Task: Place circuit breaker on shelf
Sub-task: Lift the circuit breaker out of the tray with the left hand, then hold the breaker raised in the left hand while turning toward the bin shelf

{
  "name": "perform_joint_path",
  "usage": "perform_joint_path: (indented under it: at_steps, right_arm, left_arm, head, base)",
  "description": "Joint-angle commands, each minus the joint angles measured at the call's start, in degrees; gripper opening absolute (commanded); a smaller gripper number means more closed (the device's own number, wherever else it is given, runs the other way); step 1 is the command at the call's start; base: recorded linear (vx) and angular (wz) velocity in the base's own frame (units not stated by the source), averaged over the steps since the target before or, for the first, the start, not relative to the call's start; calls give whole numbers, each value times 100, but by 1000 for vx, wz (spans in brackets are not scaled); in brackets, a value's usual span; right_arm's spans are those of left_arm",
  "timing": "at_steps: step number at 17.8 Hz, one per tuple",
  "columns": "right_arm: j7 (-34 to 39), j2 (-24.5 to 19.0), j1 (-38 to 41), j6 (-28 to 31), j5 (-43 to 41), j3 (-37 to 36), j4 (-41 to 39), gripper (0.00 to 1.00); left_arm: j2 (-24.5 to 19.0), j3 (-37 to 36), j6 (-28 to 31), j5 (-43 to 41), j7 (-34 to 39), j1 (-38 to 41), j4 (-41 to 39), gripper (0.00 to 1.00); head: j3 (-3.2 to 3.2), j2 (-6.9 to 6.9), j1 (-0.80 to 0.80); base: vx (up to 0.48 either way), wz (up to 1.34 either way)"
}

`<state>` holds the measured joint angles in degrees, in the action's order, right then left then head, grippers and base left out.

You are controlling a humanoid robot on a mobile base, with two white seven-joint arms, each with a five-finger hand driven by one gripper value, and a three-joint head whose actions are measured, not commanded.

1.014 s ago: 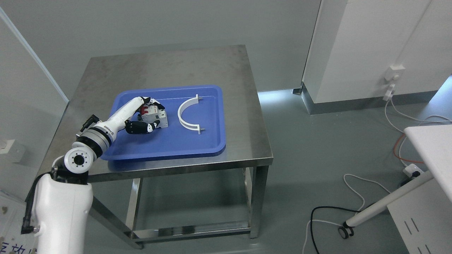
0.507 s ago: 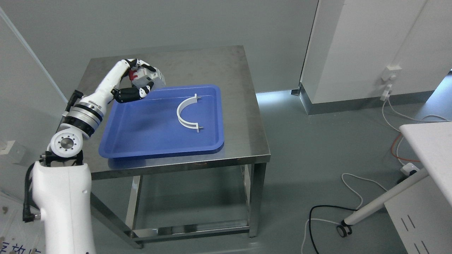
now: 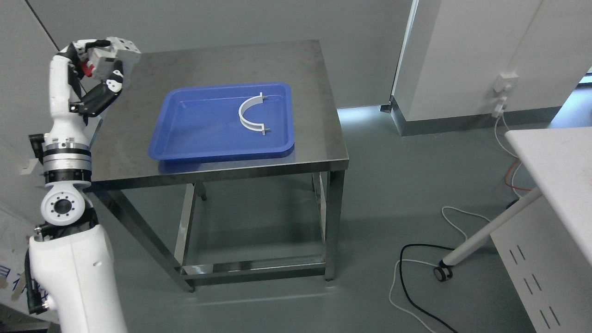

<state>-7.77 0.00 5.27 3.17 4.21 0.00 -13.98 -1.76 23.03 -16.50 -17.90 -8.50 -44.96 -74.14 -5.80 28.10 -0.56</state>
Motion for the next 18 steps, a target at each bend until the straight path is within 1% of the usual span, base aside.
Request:
perform_joint_path:
  at_steps: [1, 2, 4, 6, 8, 13, 18]
  right_arm:
    - [-5, 100, 1, 140, -7, 114, 0, 100]
    - [-6, 100, 1, 140, 1, 114, 0, 100]
    - [3, 100, 1, 140, 1, 114, 0, 100]
    - [-5, 100, 1, 131, 1, 114, 0, 100]
    - [-5, 100, 1, 140, 1, 114, 0, 100]
    - [-5, 100, 1, 140, 1, 114, 0, 100]
    - [-5, 100, 1, 140, 1, 114, 0, 100]
  left_arm:
    - [76, 221, -38, 628, 200, 548, -855, 7]
    - [76, 124, -20, 813, 156, 715, -987, 7]
    - [76, 62, -3, 894, 86, 970, -1215, 7]
    - [76, 123, 32, 894, -3, 1094, -1435, 7]
    - [76, 263, 199, 903, -11, 1121, -1760, 7]
    - [76, 395, 244, 903, -12, 1112, -1884, 7]
    - [76, 378, 261, 903, -12, 963, -1911, 7]
  head:
    - [0, 0, 0]
    - [0, 0, 0]
    - [0, 0, 0]
    - [0, 0, 0]
    - [0, 0, 0]
    - [0, 0, 0]
    - [0, 0, 0]
  base:
    - [-340, 131]
    - [-340, 131]
    - [-421, 181]
    - [-434, 106]
    - [-503, 73]
    - [-512, 62]
    - [-467, 50]
